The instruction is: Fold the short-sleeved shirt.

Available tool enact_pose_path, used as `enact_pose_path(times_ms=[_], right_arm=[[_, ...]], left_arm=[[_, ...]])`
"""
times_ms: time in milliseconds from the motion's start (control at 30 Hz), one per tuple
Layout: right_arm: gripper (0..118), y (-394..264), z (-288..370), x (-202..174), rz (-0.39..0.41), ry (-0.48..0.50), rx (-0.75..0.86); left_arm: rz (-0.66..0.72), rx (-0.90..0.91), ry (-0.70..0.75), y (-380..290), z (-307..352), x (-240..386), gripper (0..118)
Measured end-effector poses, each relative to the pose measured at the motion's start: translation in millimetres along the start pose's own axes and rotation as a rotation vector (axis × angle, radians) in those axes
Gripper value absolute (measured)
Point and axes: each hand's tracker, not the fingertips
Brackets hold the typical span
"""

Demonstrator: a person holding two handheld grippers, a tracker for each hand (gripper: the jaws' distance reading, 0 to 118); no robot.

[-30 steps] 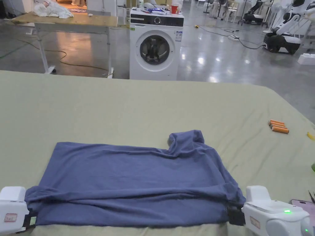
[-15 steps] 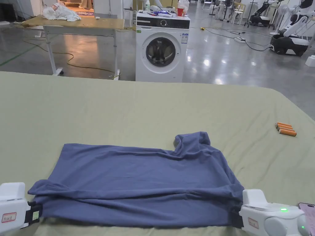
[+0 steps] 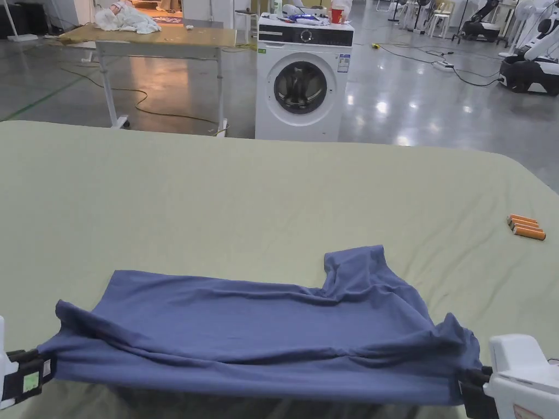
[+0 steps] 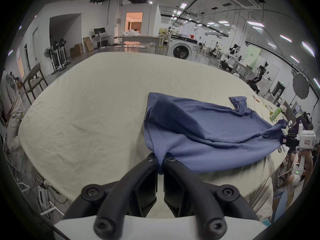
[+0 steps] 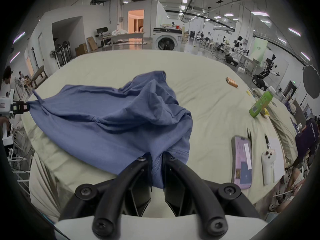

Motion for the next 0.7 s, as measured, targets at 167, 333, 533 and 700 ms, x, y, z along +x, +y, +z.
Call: enact_pose_path(times_ms=[167,333,533,700], right_arm=[[10,-34,-2,-8,0.002,0.008,-0.057],[11,-66,-16,-15,-0.011,-0.007,-0.094],[21,-90,-36,-24,-0.013,-0.036,-0.073],[63,-75,-20,-30,0.025,-0.141,-0.048]], left_arm=[[0.038,-0.043,-0.007,-39,3,-12,2],[0.023,-0.147,0.021,-77,-12,-14,2],[0.013,-0.178,0.055,-97,-32,-9,2],[-0.011,-0.152,0.056,-81,-25,1,19]])
